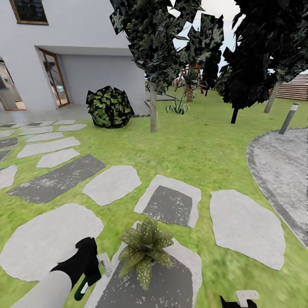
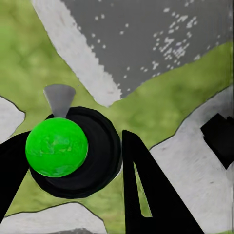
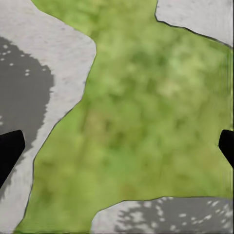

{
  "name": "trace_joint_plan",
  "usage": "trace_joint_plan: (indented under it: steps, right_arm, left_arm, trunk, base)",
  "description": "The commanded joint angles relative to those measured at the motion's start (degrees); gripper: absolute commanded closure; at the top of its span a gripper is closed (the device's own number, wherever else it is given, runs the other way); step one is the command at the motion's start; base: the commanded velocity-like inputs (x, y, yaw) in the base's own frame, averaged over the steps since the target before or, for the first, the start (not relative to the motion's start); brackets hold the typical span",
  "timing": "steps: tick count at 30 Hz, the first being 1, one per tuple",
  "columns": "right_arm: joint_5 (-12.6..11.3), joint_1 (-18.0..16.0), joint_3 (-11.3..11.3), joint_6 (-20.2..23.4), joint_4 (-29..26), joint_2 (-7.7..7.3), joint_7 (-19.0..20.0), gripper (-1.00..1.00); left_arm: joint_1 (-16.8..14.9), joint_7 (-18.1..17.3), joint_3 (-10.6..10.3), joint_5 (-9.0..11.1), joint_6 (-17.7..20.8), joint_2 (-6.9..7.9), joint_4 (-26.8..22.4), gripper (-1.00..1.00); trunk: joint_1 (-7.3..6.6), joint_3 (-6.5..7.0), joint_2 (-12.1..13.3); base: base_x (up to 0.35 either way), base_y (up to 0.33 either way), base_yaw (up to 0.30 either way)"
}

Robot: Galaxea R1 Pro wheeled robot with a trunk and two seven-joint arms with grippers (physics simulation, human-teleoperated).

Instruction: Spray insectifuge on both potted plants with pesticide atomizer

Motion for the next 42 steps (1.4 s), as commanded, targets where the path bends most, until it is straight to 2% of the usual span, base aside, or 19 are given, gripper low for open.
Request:
trace_joint_plan:
  steps: [1, 8, 10, 12, 14, 20, 25, 30, 31, 33, 35, 38, 40, 42]
  right_arm:
    - [0.10, -0.04, -0.49, -0.20, 0.02, 0.01, 0.46, -1.00]
    - [0.10, -0.04, -0.49, -0.22, 0.02, -0.15, 0.46, -1.00]
    - [0.10, -0.04, -0.49, -0.22, -0.04, -0.17, 0.46, -1.00]
    - [0.30, 0.62, 0.07, -0.05, -0.07, 0.49, 0.21, -1.00]
    - [0.33, 1.27, 0.06, -0.05, -0.07, 0.53, 0.20, -1.00]
    - [0.71, 0.79, 0.29, -0.05, -0.59, 1.59, 0.60, -1.00]
    - [0.75, 0.39, 1.92, 0.02, -2.20, 2.02, 1.15, -1.00]
    - [0.74, -1.05, 3.53, 0.28, -3.82, 2.03, 2.75, -1.00]
    - [0.77, -4.77, 21.55, 0.31, -17.33, 2.03, 17.93, -1.00]
    - [0.80, -7.07, 21.69, 0.37, -17.94, 2.03, 23.21, -1.00]
    - [0.82, -8.51, 21.73, 0.45, -18.12, 2.03, 26.77, -1.00]
    - [0.89, -9.28, 21.82, 0.48, -18.23, 2.03, 28.96, -1.00]
    - [0.89, -10.24, 21.83, 1.38, -18.65, 2.06, 32.76, -1.00]
    - [0.89, -11.74, 22.00, 3.30, -19.03, 2.26, 36.02, -1.00]
  left_arm:
    - [-0.03, -0.37, -0.33, -0.15, 0.46, -0.01, -0.12, 1.00]
    - [-1.18, -0.46, -0.37, -0.13, 0.56, -0.09, -0.28, 1.00]
    - [-1.44, -0.56, -0.36, -0.10, 1.76, -0.11, -1.19, 1.00]
    - [-2.10, -0.76, -0.56, -0.60, 2.30, 0.25, -1.55, 1.00]
    - [-2.45, -0.78, -0.58, -0.58, 2.59, 0.23, -1.54, 1.00]
    - [-1.90, -0.80, -0.65, -0.53, 1.80, 0.21, -1.56, 1.00]
    - [-1.98, -0.81, -0.80, -0.53, 0.74, 0.40, -2.35, 1.00]
    - [-2.26, -0.86, 0.62, -0.53, -0.88, 0.58, -2.31, 1.00]
    - [-2.38, -0.92, 3.12, -0.53, -14.79, 0.66, -2.31, 1.00]
    - [-2.47, -0.97, 3.41, -0.50, -16.05, 0.63, -2.29, 1.00]
    - [-2.49, -1.05, 3.49, -0.39, -16.51, 0.29, -2.28, 1.00]
    - [-2.52, -1.60, 3.40, 3.27, -18.31, 0.22, -2.18, 1.00]
    - [-2.57, -3.97, 3.35, 5.46, -20.96, 0.41, -2.01, 1.00]
    - [-2.60, -6.35, 3.34, 6.07, -22.20, 0.42, -2.10, 1.00]
  trunk:
    - [-0.03, -0.05, -0.03]
    - [-0.03, -0.05, -0.03]
    - [-0.03, -0.05, -0.03]
    - [-0.03, -0.05, -0.03]
    - [-0.03, -0.05, -0.03]
    - [-0.03, -0.05, -0.03]
    - [-0.03, -0.05, -0.03]
    - [-0.03, -0.05, -0.03]
    - [-0.03, -0.05, -0.03]
    - [-0.03, -0.05, -0.03]
    - [-0.03, -0.05, -0.03]
    - [-0.03, -0.05, -0.03]
    - [-0.03, -0.05, -0.03]
    - [-0.03, -0.05, -0.03]
  base:
    - [-0.090, -0.251, 0.000]
    - [-0.078, -0.247, 0.000]
    - [-0.217, -0.058, 0.000]
    - [0.000, 0.000, 0.000]
    - [0.000, 0.000, 0.000]
    - [0.000, 0.000, 0.000]
    - [0.000, 0.000, 0.000]
    - [0.000, 0.000, 0.000]
    - [0.000, 0.000, 0.000]
    - [0.000, 0.000, 0.000]
    - [0.000, 0.000, 0.000]
    - [0.000, 0.000, 0.000]
    - [0.000, 0.000, 0.000]
    - [0.000, 0.000, 0.000]
